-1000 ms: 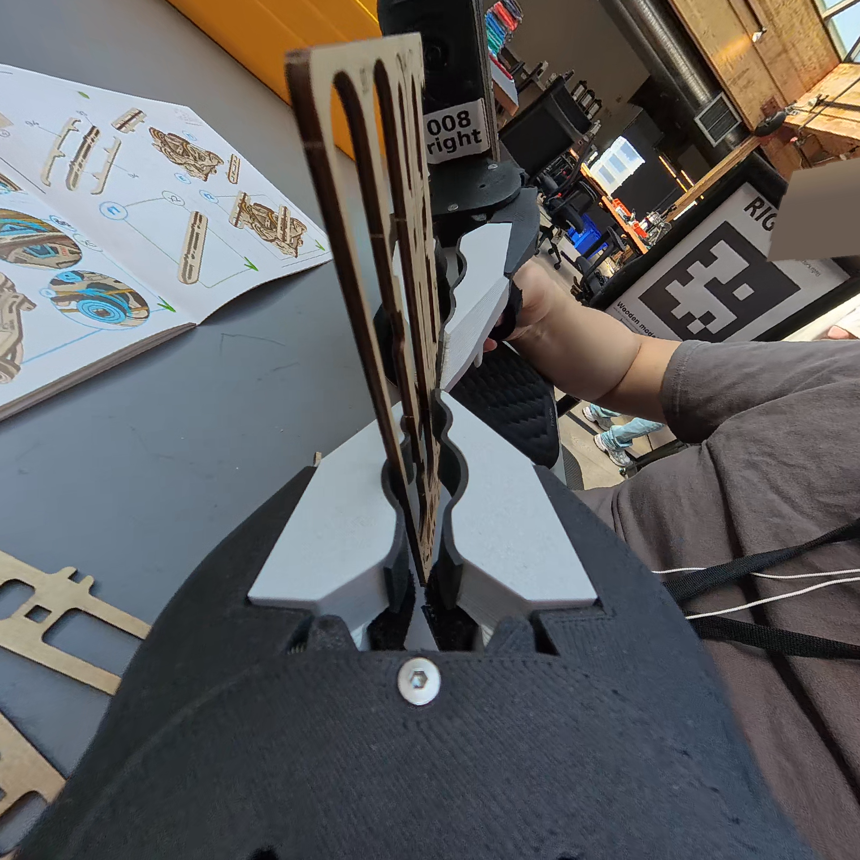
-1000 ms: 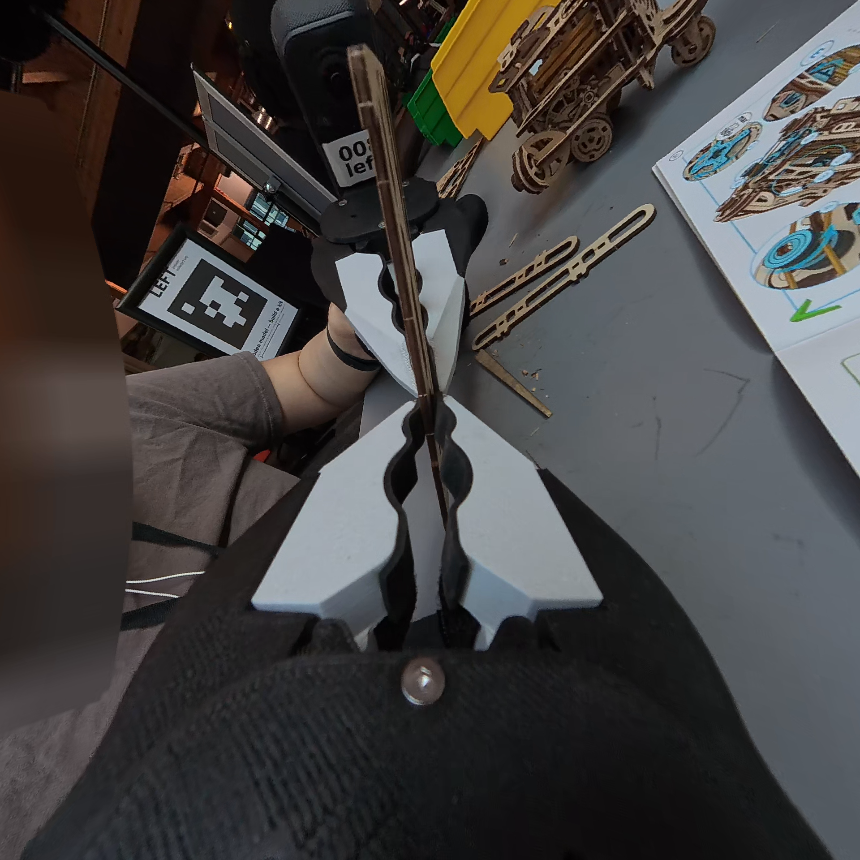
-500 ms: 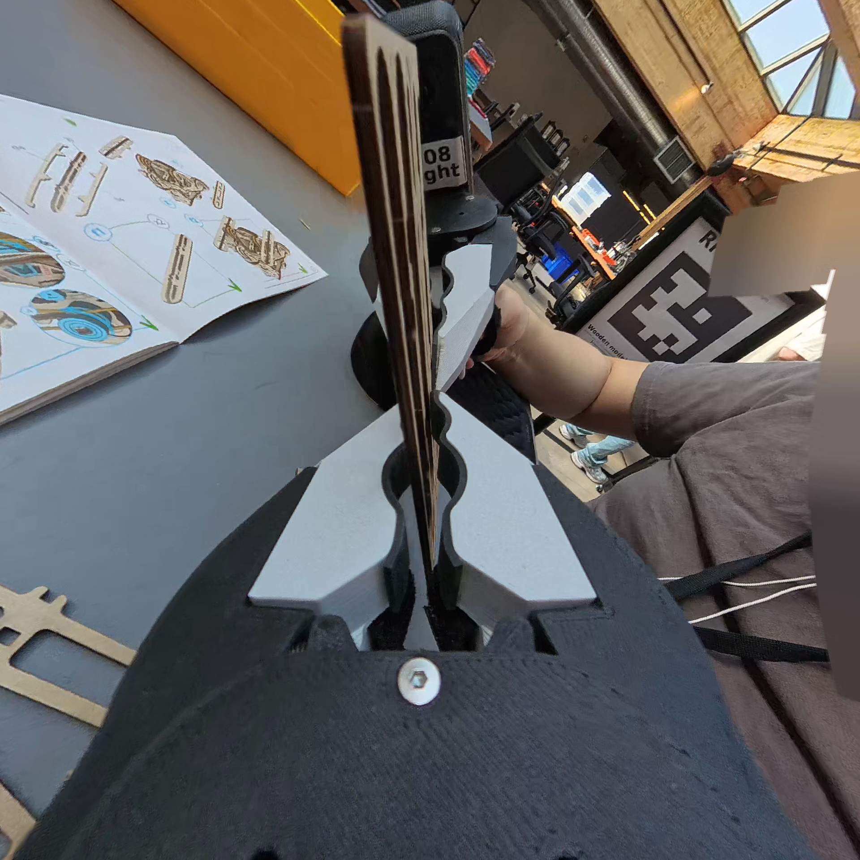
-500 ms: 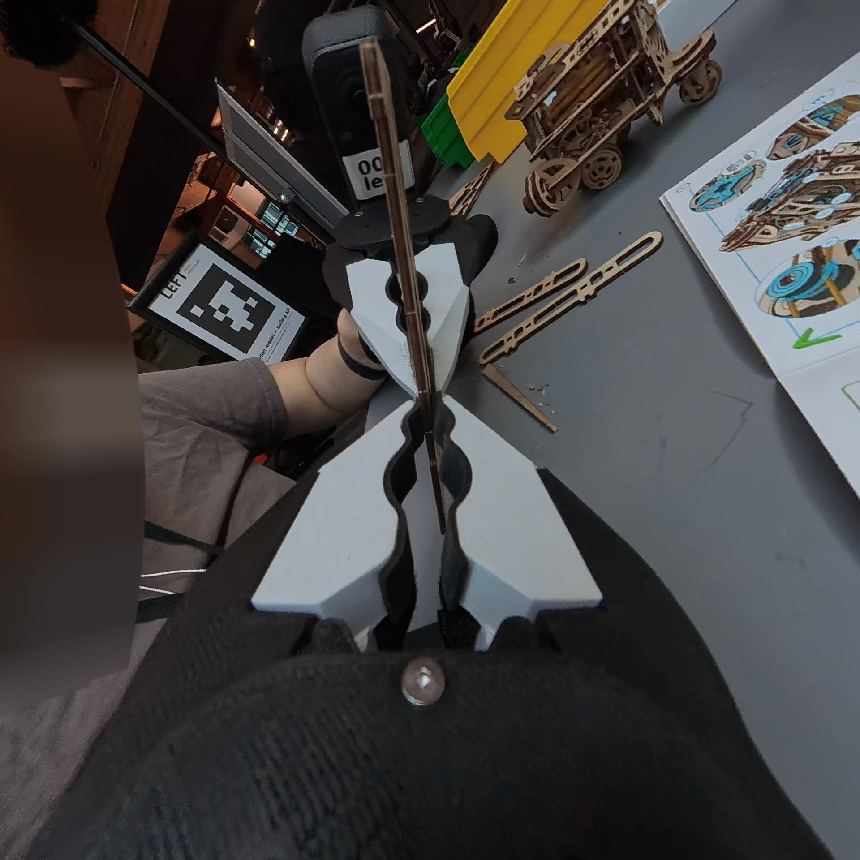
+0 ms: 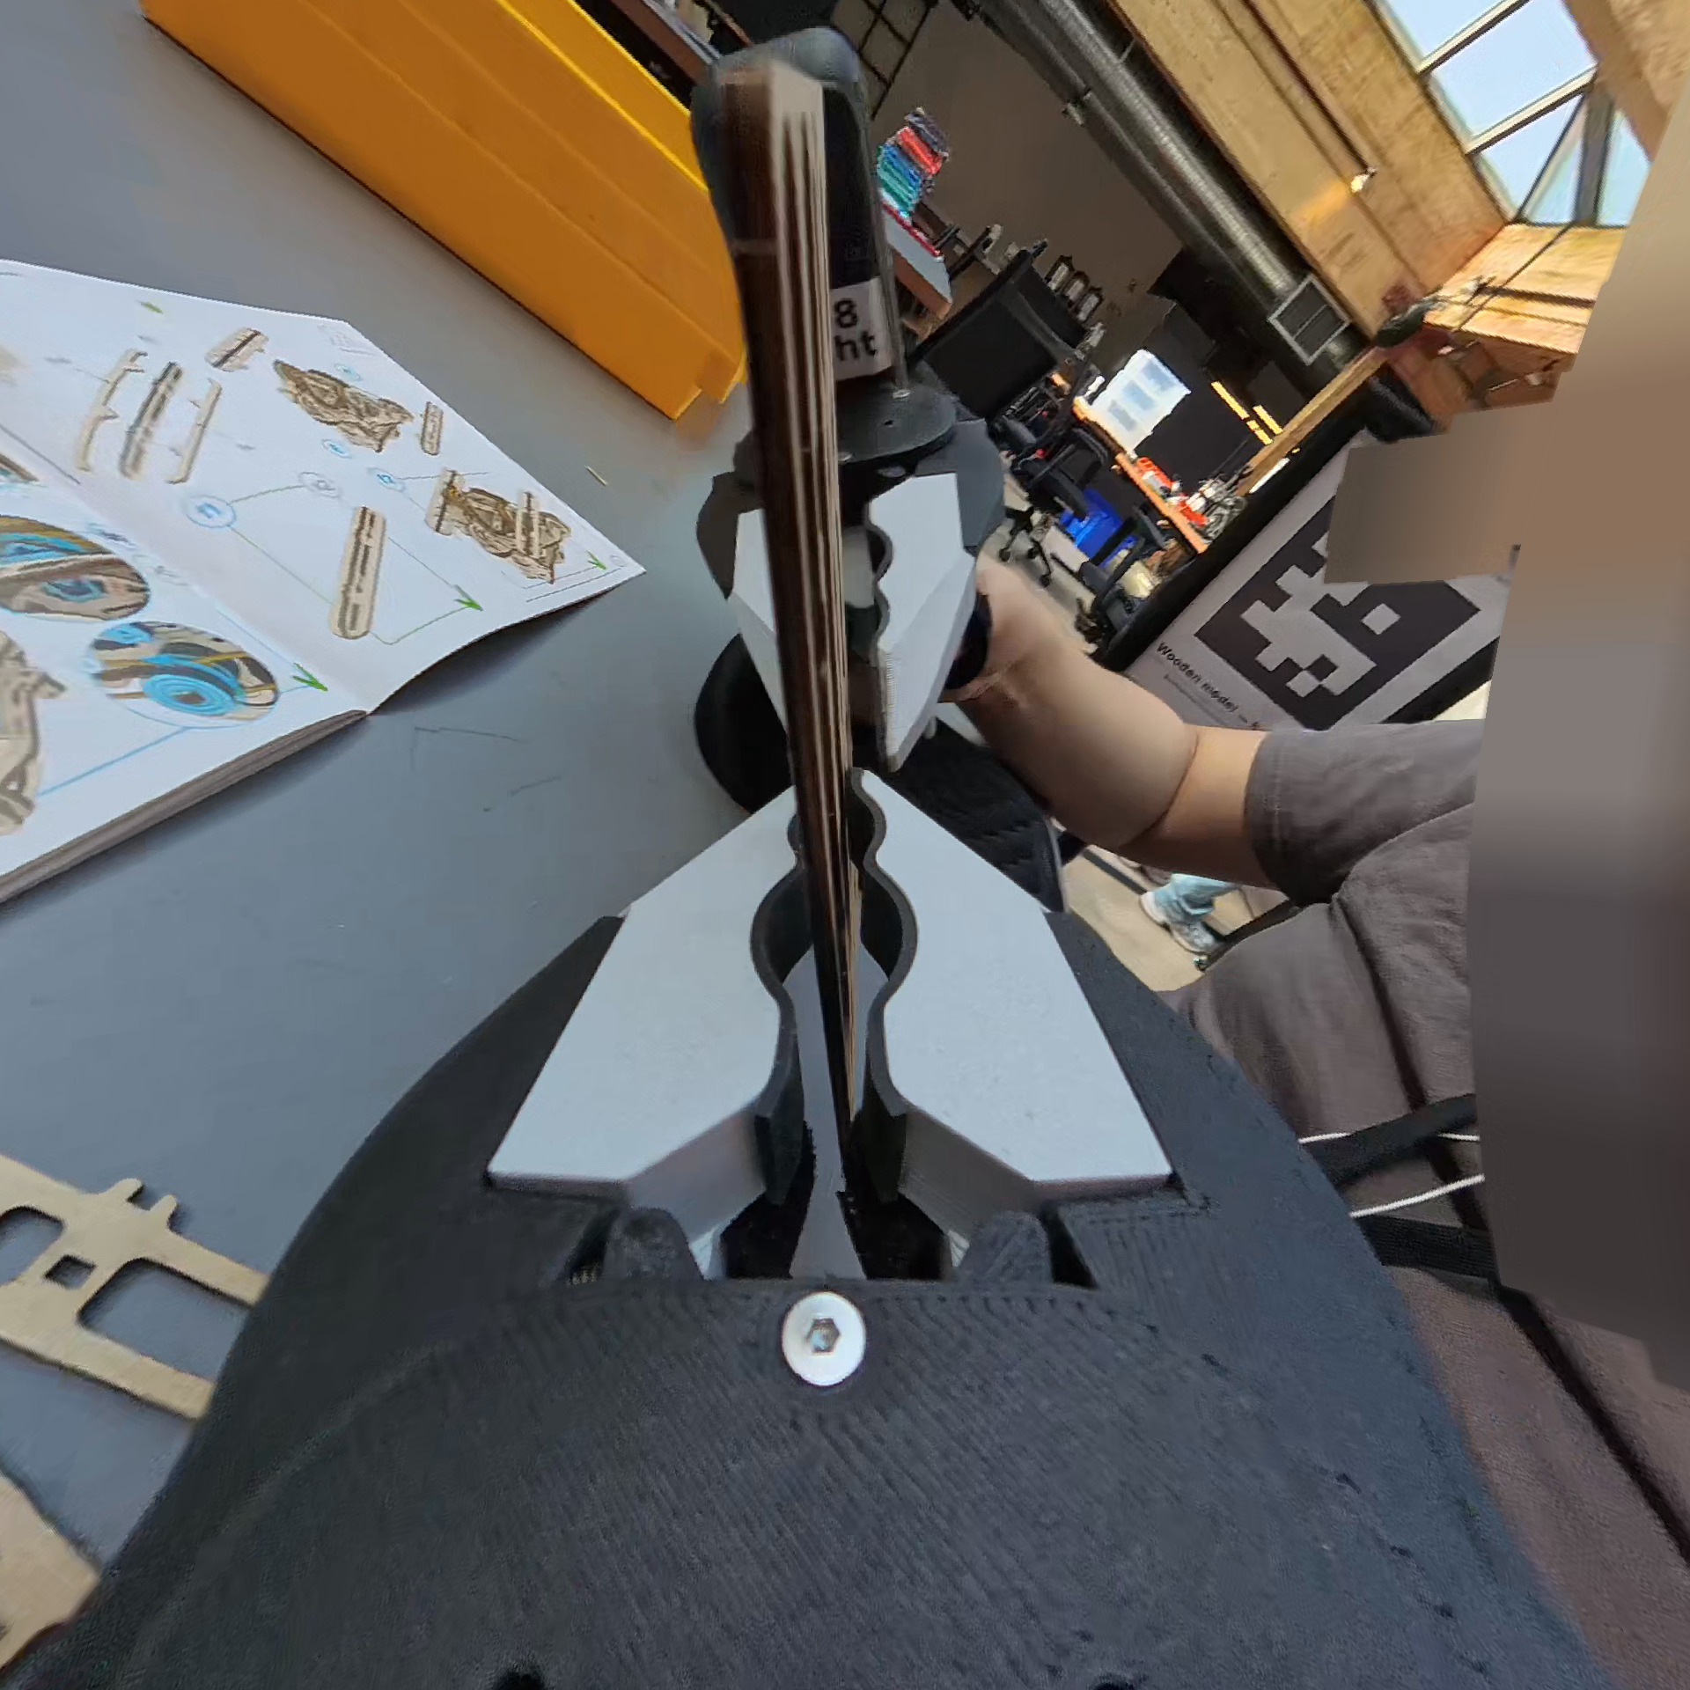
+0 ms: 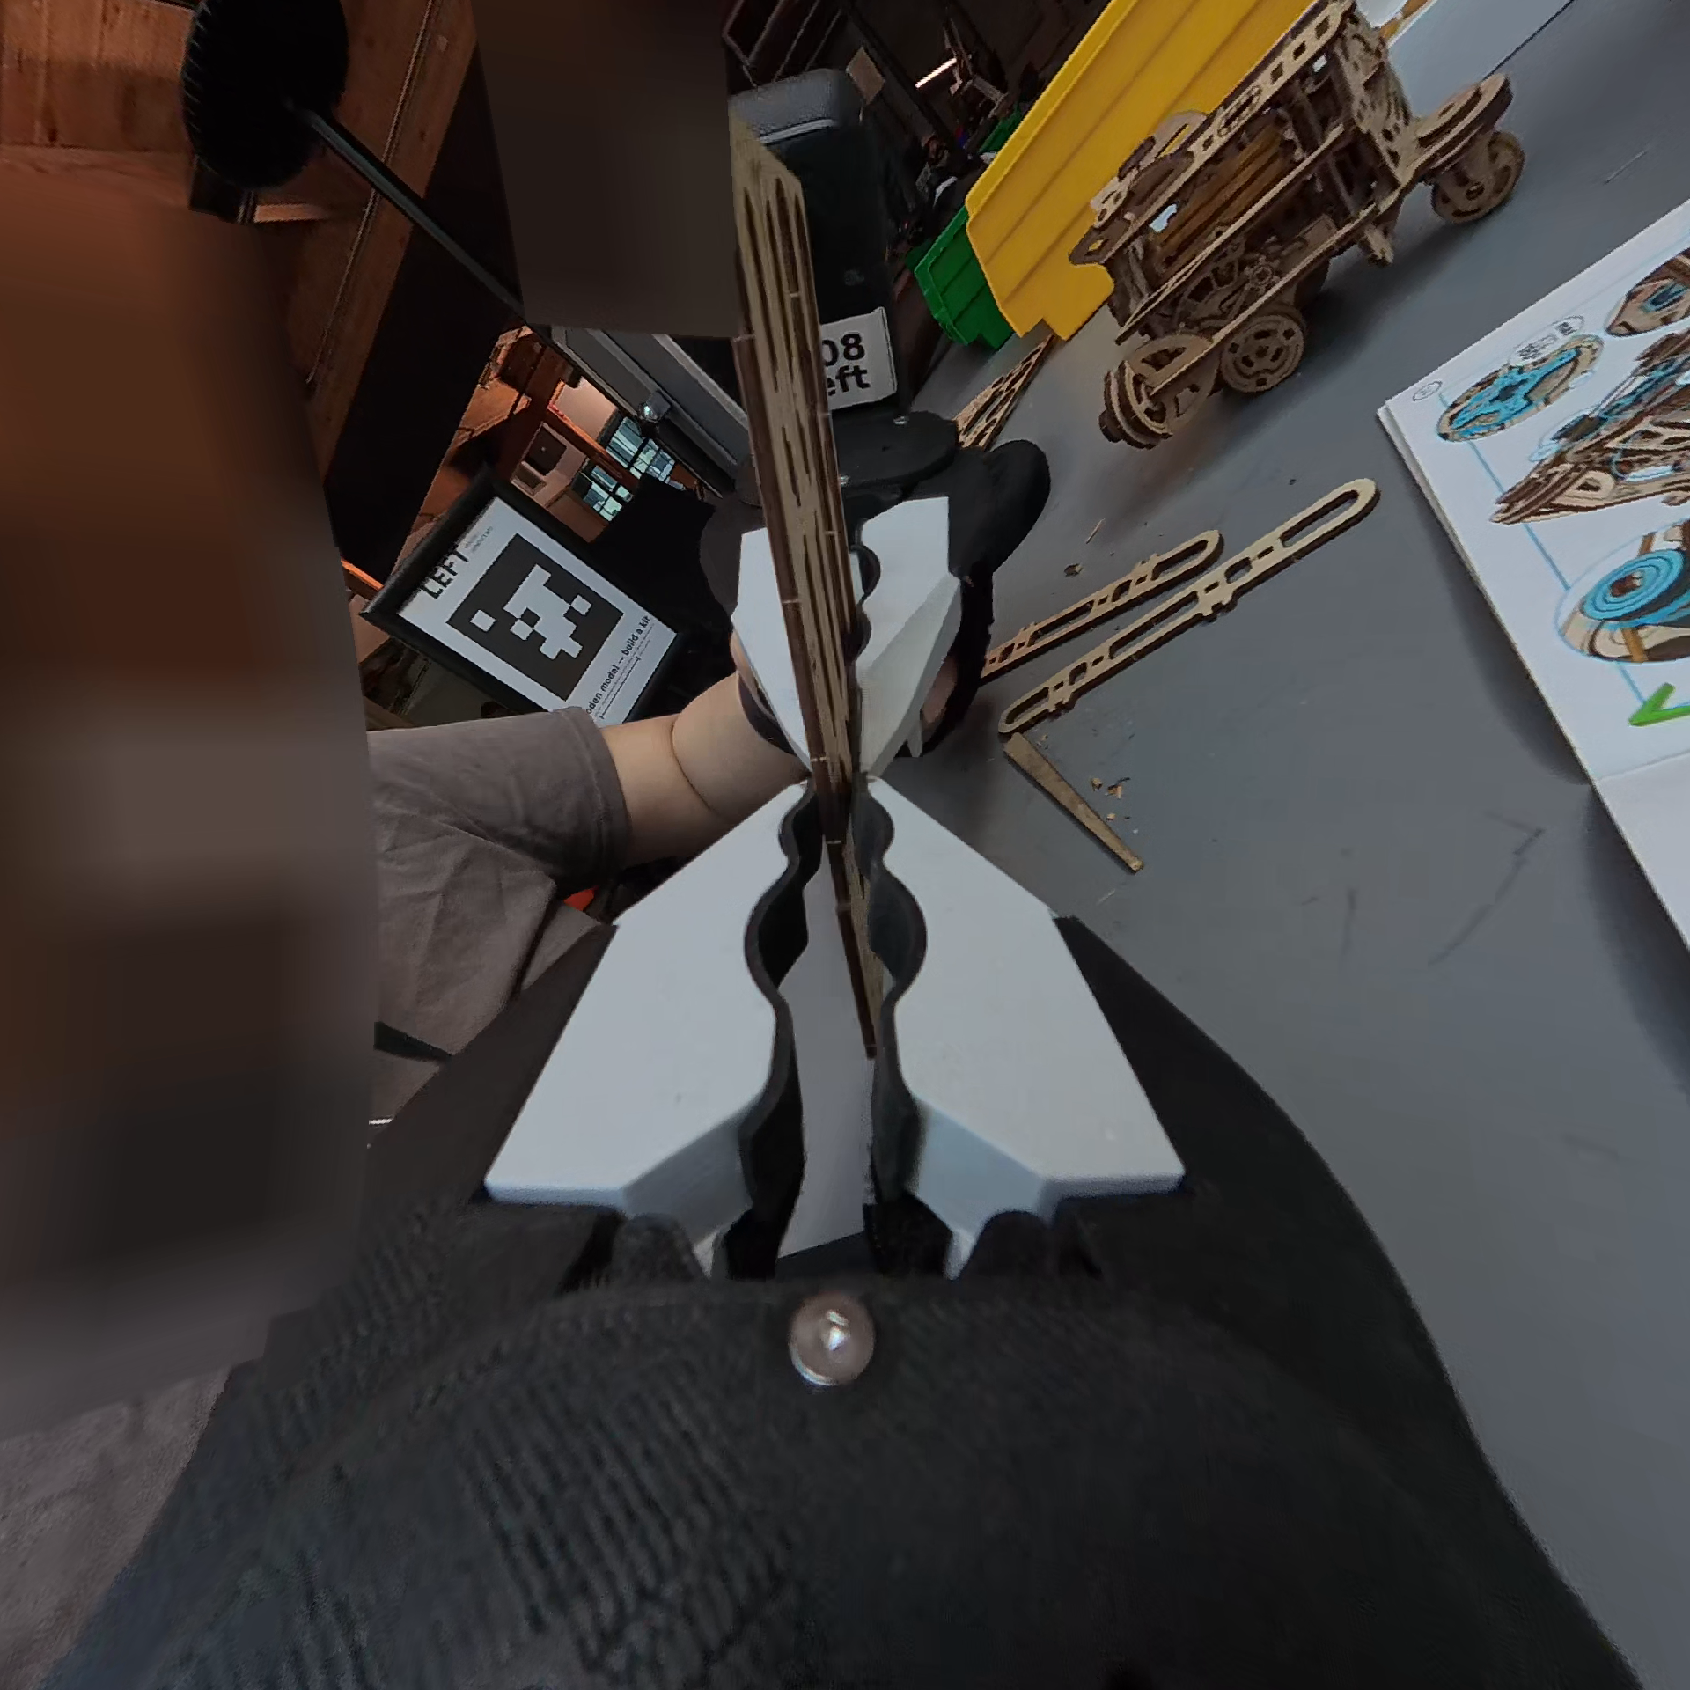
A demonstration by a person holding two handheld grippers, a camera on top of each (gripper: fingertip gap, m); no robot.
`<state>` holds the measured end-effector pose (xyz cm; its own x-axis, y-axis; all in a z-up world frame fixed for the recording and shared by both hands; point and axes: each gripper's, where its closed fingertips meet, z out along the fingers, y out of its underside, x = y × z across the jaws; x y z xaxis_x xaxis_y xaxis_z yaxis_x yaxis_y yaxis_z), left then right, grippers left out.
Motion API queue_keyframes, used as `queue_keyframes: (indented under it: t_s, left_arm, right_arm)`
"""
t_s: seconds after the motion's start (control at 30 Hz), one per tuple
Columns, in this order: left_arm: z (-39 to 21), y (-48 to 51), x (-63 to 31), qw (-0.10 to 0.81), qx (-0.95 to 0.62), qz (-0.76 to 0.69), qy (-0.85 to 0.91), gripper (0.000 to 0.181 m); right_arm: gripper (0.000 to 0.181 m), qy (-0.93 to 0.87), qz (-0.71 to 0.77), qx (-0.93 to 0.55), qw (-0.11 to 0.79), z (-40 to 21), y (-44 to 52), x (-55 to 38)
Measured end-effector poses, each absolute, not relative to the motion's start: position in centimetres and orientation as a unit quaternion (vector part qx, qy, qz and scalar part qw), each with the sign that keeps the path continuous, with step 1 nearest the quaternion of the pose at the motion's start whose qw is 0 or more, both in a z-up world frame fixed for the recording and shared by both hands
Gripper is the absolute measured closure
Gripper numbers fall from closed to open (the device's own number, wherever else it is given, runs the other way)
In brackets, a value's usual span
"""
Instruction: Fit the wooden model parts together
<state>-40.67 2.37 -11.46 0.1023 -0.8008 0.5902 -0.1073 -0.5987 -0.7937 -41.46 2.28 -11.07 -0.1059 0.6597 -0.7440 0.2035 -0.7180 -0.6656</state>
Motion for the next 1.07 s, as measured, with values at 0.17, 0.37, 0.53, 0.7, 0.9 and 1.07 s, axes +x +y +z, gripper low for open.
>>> queue_keyframes:
  t_s: [0.17, 0.37, 0.53, 0.7, 0.9, 1.07]
  left_arm:
    - [-11.3, 4.4, -42.4, 0.340, -0.703, -0.540, 0.313, 0.181]
    - [-11.1, 4.8, -42.8, 0.336, -0.702, -0.557, 0.292, 0.181]
    - [-10.8, 5.0, -42.9, 0.347, -0.704, -0.546, 0.291, 0.181]
    - [-11.0, 4.6, -42.5, 0.340, -0.706, -0.547, 0.295, 0.181]
    - [-11.5, 3.8, -41.9, 0.322, -0.708, -0.546, 0.311, 0.181]
    - [-11.5, 3.3, -41.6, 0.311, -0.706, -0.552, 0.315, 0.181]
  right_arm:
    - [0.153, -0.343, 0.568, -0.708, 0.241, -12.0, 4.7, -39.8]
    - [0.156, -0.312, 0.446, -0.730, 0.414, -10.5, 9.5, -35.1]
    - [0.136, -0.200, 0.101, -0.809, 0.544, -12.7, 14.3, -23.0]
    - [0.113, -0.113, 0.033, -0.847, 0.518, -15.8, 15.2, -18.8]
    - [0.087, -0.099, -0.012, -0.882, 0.461, -18.0, 15.3, -18.0]
    - [0.080, -0.084, 0.039, -0.903, 0.420, -19.3, 14.7, -18.2]
